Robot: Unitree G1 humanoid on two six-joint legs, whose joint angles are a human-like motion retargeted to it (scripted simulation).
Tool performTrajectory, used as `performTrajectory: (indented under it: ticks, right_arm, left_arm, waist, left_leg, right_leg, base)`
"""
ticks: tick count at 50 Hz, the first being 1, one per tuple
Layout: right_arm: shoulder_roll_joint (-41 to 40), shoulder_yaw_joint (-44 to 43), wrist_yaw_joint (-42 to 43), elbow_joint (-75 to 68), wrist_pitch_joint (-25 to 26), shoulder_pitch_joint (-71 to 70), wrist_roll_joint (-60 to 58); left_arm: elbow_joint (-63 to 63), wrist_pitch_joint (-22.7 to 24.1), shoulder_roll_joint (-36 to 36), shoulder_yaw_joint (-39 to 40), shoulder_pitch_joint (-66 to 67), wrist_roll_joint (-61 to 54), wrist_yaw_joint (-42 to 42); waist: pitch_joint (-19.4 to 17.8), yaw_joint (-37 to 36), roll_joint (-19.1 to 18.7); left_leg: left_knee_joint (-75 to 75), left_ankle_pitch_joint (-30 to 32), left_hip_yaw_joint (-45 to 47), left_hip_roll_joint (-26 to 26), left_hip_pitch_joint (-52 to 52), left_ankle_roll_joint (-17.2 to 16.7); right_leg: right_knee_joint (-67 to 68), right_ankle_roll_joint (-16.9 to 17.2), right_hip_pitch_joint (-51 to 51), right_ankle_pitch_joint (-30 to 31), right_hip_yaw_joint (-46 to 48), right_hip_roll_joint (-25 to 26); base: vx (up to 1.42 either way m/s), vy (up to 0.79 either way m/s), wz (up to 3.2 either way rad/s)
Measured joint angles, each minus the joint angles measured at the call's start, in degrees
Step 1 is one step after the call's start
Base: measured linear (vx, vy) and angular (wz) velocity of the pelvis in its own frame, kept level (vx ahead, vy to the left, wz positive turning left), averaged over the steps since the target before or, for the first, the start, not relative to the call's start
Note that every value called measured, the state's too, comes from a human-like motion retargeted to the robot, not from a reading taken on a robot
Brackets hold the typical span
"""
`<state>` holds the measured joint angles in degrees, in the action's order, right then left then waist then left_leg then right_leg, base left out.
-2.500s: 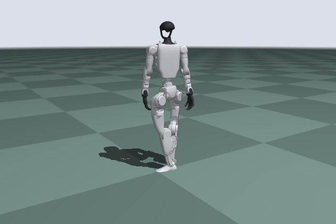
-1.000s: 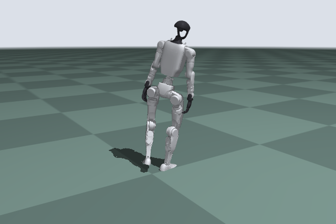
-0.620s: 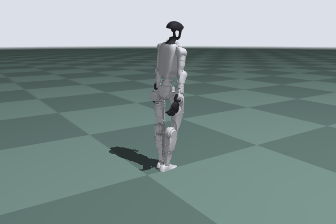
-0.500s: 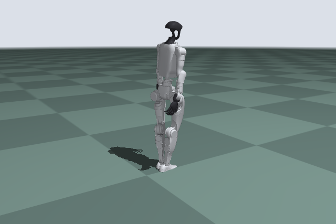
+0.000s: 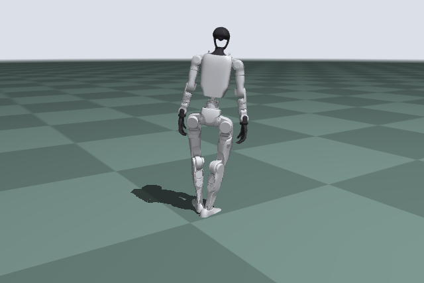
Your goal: In place motions
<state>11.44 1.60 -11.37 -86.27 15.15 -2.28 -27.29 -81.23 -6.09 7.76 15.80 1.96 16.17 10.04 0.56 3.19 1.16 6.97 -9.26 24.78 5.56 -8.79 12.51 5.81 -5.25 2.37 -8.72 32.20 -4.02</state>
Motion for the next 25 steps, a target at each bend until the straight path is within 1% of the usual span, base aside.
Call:
performTrajectory:
  ticks: [3,6,10,14,17,20,25]
  right_arm:
    - [0.46,0.44,0.44,0.65,-0.97,-0.19,-0.23]
    - [0.54,-1.11,1.5,1.59,-1.52,0.08,-1.36]
    - [0.55,-4.27,2.72,3.04,-1.83,1.56,-1.53]
    - [-0.15,-5.6,4.12,4.12,-2.43,2.76,-0.87]
    - [-0.86,-5.13,4.47,4.43,-2.48,2.59,-0.81]
    - [-1.61,-4.74,3.81,5.22,-2.86,2.19,-0.7]
    - [-3.78,-4.17,2.14,6.36,-4.21,1.55,1.75]
  left_arm:
    - [-0.94,-0.49,1.37,1.43,-0.45,0.56,0.27]
    - [-2.44,-0.8,2.68,3.13,-1.11,0.77,-0.71]
    - [-4.93,-1.04,3.39,4.68,-1.42,-0.85,-2.52]
    - [-7.77,-0.7,3.89,6.36,-1.09,-3.72,-3.93]
    - [-8.75,-0.14,3.34,9.11,0.45,-5.81,-5.15]
    - [-9.34,0.51,1.86,12.63,2.53,-8.21,-6.13]
    - [-11.75,1.09,-0.46,18.71,6.05,-12.4,-7.06]
  waist:
    - [-1.37,-1.65,1.51]
    - [-1.7,-3.52,2.75]
    - [-0.41,-6.0,4.06]
    - [1.85,-5.43,5.0]
    - [3.02,-4.51,5.02]
    - [3.28,-5.8,5.11]
    - [3.66,-8.86,6.36]
  left_leg:
    - [-0.56,-2.24,10.57,-2.4,2.52,-2.06]
    - [-1.3,-3.45,19.16,-3.99,4.2,-4.61]
    - [-2.14,-4.99,29.27,-4.91,5.3,-6.57]
    - [-3.45,-2.93,37.75,-5.59,6.43,-8.17]
    - [-4.6,1.69,38.51,-5.87,6.48,-8.88]
    - [-5.31,6.67,35.35,-5.84,6.11,-9.23]
    - [-5.14,5.22,33.68,-4.89,7.07,-9.81]
  right_leg:
    - [1.68,1.35,-1.35,-3.07,7.69,-2.28]
    - [2.39,3.31,-2.91,-5.25,16.55,-3.92]
    - [1.09,6.13,-4.91,-6.54,27.7,-3.9]
    - [-0.41,9.06,-6.47,-6.72,36.61,-2.2]
    - [-0.48,10.93,-7.7,-6.43,40.97,-0.85]
    - [0.31,12.21,-9.19,-6.01,42.52,-0.32]
    - [1.49,12.39,-11.02,-5.12,43.05,-0.87]
  base:
    - [-0.04,0.15,3.15]
    - [0.0,0.13,3.32]
    - [0.13,0.14,3.27]
    - [0.21,0.19,2.89]
    - [0.2,0.2,1.99]
    - [0.22,0.23,0.9]
    - [0.24,0.2,0.18]
